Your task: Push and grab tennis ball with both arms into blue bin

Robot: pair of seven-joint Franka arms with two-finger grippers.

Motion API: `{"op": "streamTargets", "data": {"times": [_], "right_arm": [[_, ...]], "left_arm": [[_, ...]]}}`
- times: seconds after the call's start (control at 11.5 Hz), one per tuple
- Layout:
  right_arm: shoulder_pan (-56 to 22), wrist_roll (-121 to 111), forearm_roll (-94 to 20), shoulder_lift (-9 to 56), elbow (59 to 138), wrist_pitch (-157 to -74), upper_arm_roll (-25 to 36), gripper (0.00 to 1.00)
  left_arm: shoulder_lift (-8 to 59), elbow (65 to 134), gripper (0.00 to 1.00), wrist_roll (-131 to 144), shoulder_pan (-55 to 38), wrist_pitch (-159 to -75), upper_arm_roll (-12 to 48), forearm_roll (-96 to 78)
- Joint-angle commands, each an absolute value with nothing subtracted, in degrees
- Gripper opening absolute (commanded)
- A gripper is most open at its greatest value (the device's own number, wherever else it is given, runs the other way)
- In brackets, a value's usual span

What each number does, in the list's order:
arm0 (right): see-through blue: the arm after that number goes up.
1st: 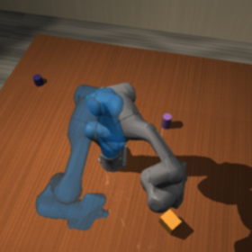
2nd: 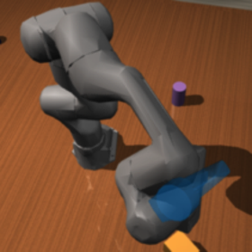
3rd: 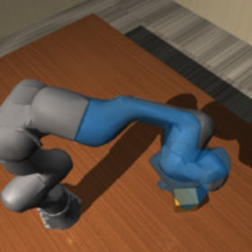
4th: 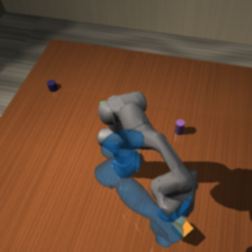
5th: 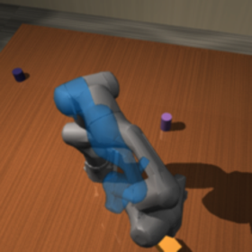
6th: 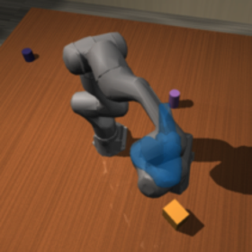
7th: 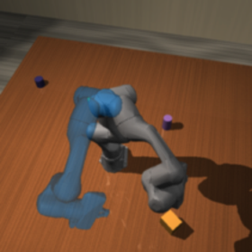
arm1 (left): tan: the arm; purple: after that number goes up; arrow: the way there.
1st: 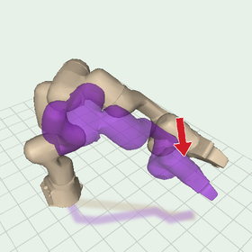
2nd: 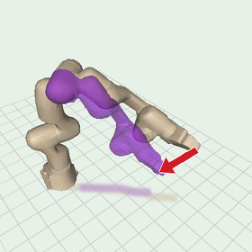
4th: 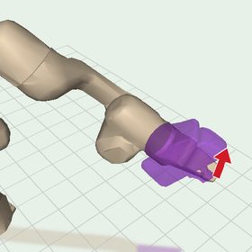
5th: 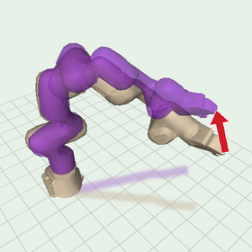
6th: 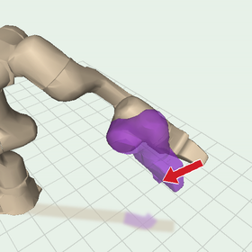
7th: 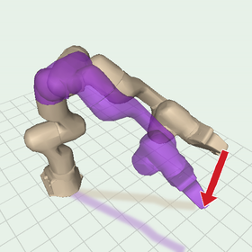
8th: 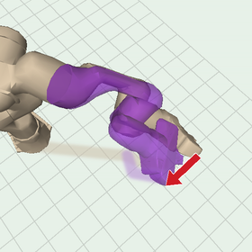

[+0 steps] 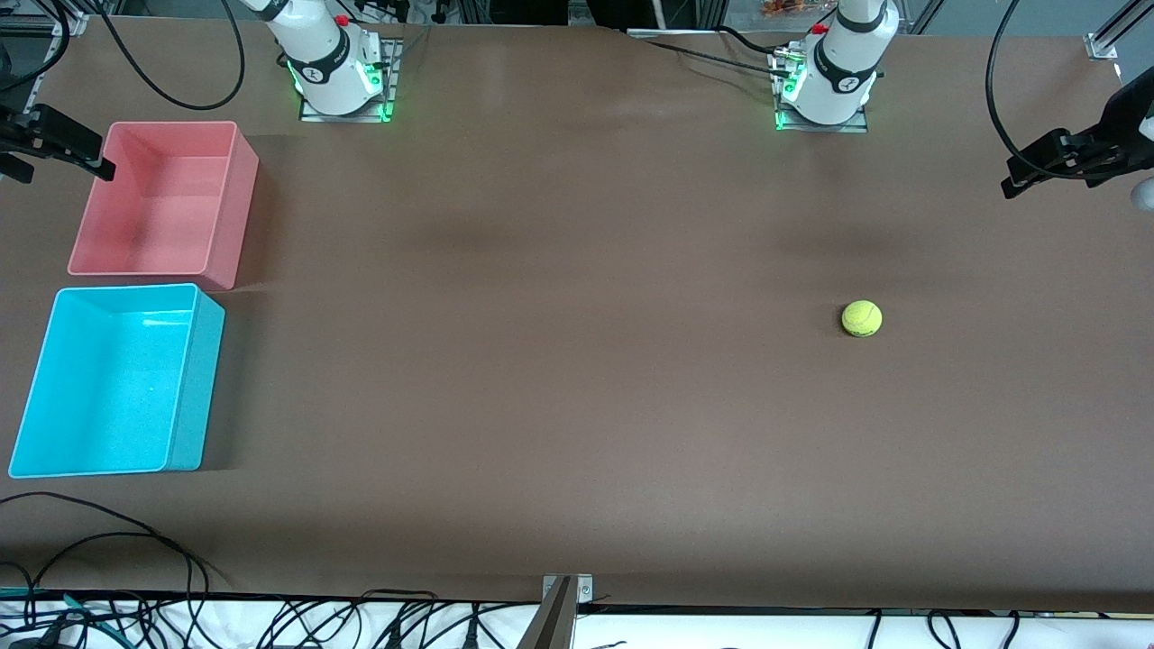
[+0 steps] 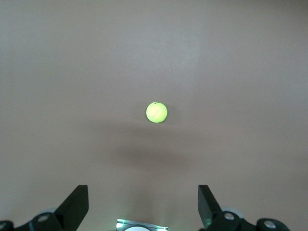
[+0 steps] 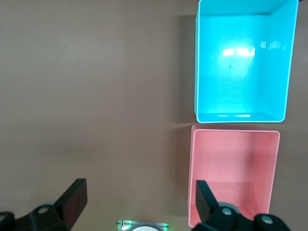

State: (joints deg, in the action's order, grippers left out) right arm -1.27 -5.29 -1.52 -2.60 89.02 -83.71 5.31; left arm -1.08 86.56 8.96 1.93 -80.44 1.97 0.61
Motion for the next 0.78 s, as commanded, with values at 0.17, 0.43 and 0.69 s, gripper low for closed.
{"op": "streamTargets", "data": {"times": [0.17,0.43,0.69], "right_arm": [[-1.05,-6.15,-2.55,-2.72,88.07,-82.44,5.45,1.00],[-1.05,-6.06,-2.55,-2.72,88.07,-82.53,5.45,1.00],[-1.05,-6.07,-2.55,-2.72,88.07,-82.53,5.45,1.00]], "left_arm": [[1.75,86.03,1.00,9.05,2.37,-79.54,2.02,0.44],[1.32,87.97,1.00,8.96,2.20,-81.20,2.02,0.53],[1.40,95.69,1.00,8.96,2.46,-88.47,1.85,0.62]]}}
